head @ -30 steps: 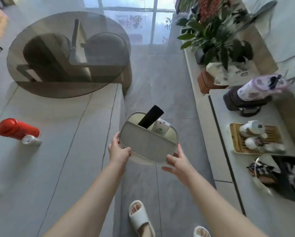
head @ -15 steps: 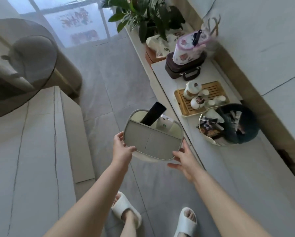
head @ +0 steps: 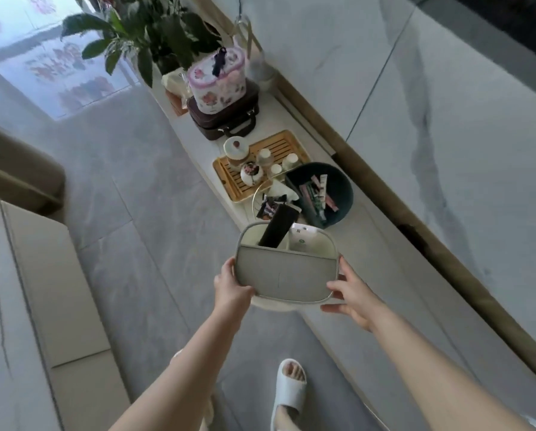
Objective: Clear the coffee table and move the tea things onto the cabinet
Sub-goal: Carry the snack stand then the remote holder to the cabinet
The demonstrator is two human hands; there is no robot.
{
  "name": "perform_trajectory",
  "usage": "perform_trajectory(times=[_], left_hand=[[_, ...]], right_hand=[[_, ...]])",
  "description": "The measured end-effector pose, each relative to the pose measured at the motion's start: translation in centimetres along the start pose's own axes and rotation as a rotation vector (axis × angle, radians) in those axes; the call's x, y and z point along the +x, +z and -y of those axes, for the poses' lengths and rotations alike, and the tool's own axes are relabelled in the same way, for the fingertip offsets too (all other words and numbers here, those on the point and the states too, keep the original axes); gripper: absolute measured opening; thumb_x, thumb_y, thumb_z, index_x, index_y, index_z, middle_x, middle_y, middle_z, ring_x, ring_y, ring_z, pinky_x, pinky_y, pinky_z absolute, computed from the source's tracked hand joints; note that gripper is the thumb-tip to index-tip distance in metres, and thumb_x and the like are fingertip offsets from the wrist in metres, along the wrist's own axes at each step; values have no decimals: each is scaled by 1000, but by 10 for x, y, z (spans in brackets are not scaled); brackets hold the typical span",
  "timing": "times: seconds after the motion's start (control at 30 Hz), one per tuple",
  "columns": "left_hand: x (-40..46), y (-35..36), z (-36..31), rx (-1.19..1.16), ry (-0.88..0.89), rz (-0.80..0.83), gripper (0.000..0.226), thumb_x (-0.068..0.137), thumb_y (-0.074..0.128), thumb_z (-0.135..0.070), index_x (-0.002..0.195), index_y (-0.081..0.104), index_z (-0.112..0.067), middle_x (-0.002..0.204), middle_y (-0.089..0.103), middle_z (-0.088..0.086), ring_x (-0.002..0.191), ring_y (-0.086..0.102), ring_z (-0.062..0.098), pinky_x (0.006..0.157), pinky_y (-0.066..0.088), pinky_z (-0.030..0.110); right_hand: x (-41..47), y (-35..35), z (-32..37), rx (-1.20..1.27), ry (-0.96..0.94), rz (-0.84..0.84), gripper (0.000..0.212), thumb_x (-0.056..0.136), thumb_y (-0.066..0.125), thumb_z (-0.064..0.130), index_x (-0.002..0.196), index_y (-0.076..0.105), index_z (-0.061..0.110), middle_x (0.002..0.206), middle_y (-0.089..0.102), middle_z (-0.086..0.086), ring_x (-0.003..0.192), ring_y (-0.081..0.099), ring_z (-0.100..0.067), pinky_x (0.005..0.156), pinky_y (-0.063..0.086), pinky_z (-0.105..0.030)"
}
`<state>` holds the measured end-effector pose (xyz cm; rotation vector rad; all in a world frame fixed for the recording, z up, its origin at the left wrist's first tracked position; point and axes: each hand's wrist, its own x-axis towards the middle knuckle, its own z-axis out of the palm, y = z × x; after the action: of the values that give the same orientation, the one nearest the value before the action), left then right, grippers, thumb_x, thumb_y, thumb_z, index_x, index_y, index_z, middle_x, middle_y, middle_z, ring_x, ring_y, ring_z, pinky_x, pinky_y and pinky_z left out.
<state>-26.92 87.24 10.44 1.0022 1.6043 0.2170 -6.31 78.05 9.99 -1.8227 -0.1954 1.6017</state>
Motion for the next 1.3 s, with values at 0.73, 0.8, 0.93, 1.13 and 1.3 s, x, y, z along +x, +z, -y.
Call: perform_trajectory(times=[0.73, 0.8, 0.93, 1.13, 1.3], left_hand=[[53, 186, 35, -14, -243, 261, 27, 86, 55, -1, 107, 44, -13, 109, 50, 4, 91, 51, 18, 89, 50, 44], [58, 190, 36, -15, -253, 254, 26, 87, 54, 0, 108, 44, -13, 110, 50, 5, 96, 51, 20, 89, 51, 43], [55, 197, 37, 0, -261, 255, 25, 88, 53, -1, 108, 45, -12, 114, 51, 8, 98, 52, 22, 88, 52, 43], [49, 201, 30, 23, -240, 251, 21, 91, 54, -12, 109, 42, -15, 105, 54, 8, 95, 55, 23, 86, 52, 42], [39, 194, 20, -23, -249, 255, 25, 92, 54, -18, 115, 45, -13, 87, 55, 1, 92, 57, 21, 90, 51, 40]], right_hand=[[125, -158, -20, -185, 83, -250, 67, 87, 34, 7, 141, 24, 46, 129, 48, 0, 104, 53, -25, 86, 50, -48], [133, -160, -20, -200, 79, -249, 67, 87, 35, 9, 140, 23, 47, 133, 47, 1, 109, 52, -26, 87, 48, -47], [140, -163, -25, -208, 63, -250, 63, 93, 42, 14, 141, 19, 48, 142, 43, 2, 118, 50, -26, 92, 47, -45], [143, -158, -32, -309, -17, -349, 65, 95, 48, 14, 146, 16, 36, 149, 34, -4, 131, 40, -27, 105, 36, -41], [123, -142, -28, -527, -25, -445, 70, 90, 54, 15, 148, 17, 24, 145, 35, -14, 127, 43, -32, 99, 38, -37]])
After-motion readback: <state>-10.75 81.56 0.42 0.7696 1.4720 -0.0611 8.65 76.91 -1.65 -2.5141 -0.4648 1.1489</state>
